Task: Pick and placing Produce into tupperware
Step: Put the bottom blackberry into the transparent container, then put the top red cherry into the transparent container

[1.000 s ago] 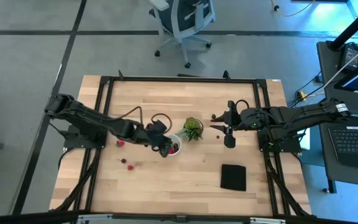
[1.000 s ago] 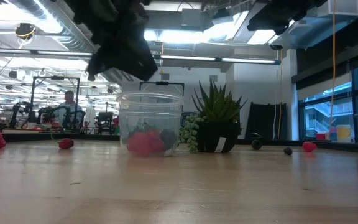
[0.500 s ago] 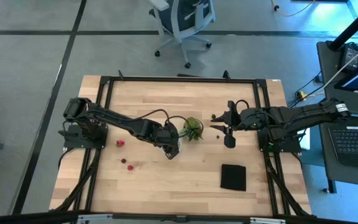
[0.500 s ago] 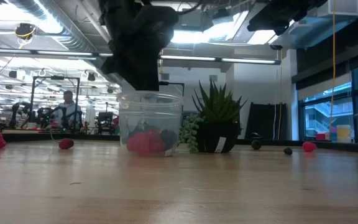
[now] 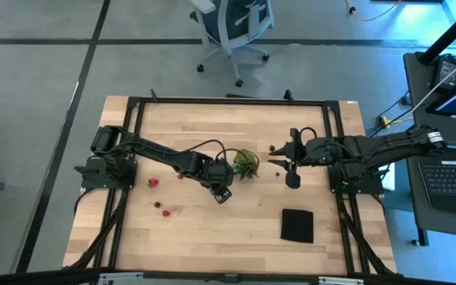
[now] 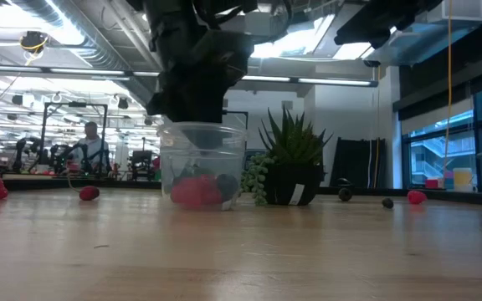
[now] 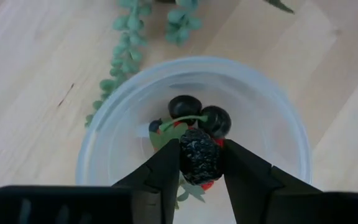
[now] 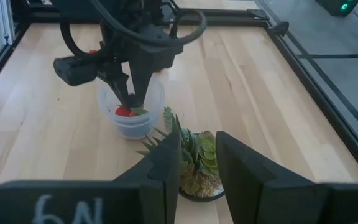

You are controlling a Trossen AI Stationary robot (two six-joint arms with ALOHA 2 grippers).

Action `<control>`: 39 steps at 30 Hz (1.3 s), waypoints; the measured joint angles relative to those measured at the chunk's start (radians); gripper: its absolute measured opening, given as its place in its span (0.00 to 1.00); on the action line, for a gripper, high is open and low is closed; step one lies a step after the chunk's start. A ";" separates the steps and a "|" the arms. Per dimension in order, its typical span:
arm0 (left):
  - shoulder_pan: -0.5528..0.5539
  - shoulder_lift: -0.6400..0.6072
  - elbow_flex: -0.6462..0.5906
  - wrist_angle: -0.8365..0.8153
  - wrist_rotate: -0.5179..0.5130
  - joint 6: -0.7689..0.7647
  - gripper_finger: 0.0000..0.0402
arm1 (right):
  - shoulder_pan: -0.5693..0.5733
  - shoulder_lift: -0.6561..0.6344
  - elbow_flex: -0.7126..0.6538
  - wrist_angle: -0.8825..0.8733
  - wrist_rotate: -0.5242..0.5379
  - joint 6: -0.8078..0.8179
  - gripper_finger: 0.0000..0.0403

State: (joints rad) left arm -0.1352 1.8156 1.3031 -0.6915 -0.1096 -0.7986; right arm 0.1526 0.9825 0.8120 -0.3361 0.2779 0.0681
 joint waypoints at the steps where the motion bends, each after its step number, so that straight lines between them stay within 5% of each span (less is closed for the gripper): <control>1: 0.000 0.000 0.000 -0.003 0.000 0.000 0.28 | 0.000 0.000 0.000 -0.003 0.000 0.000 0.26; 21: 0.003 -0.012 0.018 -0.012 -0.014 0.029 0.43 | 0.000 0.000 0.000 -0.002 0.000 0.001 0.26; 27: 0.003 -0.129 0.060 -0.048 -0.066 0.077 0.45 | 0.000 0.000 0.000 -0.003 0.000 0.002 0.26; 39: -0.011 -0.369 0.060 -0.372 -0.094 0.102 0.45 | 0.000 0.000 0.000 -0.006 0.000 -0.007 0.26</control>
State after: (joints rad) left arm -0.1460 1.4471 1.3628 -1.0640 -0.2034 -0.6964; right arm 0.1525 0.9829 0.8124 -0.3421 0.2779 0.0608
